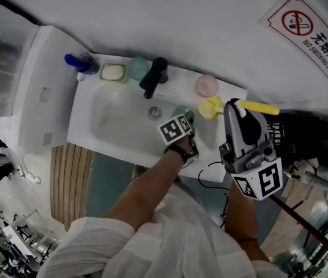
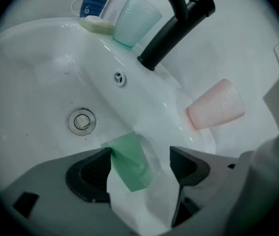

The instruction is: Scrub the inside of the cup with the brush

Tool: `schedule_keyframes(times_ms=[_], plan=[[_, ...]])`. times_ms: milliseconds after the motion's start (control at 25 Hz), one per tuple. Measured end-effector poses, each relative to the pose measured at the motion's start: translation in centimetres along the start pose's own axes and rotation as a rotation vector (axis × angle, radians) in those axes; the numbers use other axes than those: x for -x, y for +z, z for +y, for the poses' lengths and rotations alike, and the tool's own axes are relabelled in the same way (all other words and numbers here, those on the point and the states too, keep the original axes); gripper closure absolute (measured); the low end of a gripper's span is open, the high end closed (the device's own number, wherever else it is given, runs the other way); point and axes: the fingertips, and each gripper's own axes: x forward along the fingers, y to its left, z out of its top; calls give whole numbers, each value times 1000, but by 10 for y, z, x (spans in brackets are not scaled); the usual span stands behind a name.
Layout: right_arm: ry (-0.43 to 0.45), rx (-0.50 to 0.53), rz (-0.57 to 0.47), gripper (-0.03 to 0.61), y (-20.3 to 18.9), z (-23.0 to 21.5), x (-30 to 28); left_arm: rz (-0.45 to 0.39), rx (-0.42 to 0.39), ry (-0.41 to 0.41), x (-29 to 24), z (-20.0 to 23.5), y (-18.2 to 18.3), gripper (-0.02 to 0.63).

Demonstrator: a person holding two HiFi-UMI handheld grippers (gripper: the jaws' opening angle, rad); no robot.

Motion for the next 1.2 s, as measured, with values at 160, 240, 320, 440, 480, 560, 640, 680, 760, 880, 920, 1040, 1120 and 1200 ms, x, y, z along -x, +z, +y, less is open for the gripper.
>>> schedule_keyframes(times_ms=[160,240,320,440,480,560,640,680,760,880,920,1040,1120,1200], plan=[[-5,-4,7,541,-2,-3,3,17,16,77,-12,13,-2,245],[-8,-6,11,541,-3,-4,5,32,-22,110,-17,22,-4,244],[-12,-8,11,541,-3,-7,7,44,-68,132,-22,29,-3,245],[-19,-15,11,541,-3,-12,8,72,-92,152,-28,36,-6,245],[-21,-17,12,541,-3,-13,9,79,-95,159,-30,38,-7,245],[-24,-18,14,541,-4,-14,10,84,-96,164,-34,43,-8,245],[-29,-18,15,541,-4,-15,11,106,-80,155,-37,46,-12,256],[-32,-18,16,541,-4,-15,12,114,-78,154,-38,48,-14,308],[-40,-20,18,541,-4,-16,14,123,-85,151,-37,50,-15,310],[-48,-22,16,541,-3,-16,15,133,-113,154,-33,55,-12,314],[-49,-23,14,541,-2,-15,15,136,-117,148,-32,56,-11,314],[-49,-21,7,541,0,-11,14,154,-113,111,-25,55,-12,316],[-46,-18,4,541,1,-8,13,155,-146,82,-19,53,-13,316],[-46,-19,1,541,3,-5,13,150,-190,48,-11,47,-13,318]])
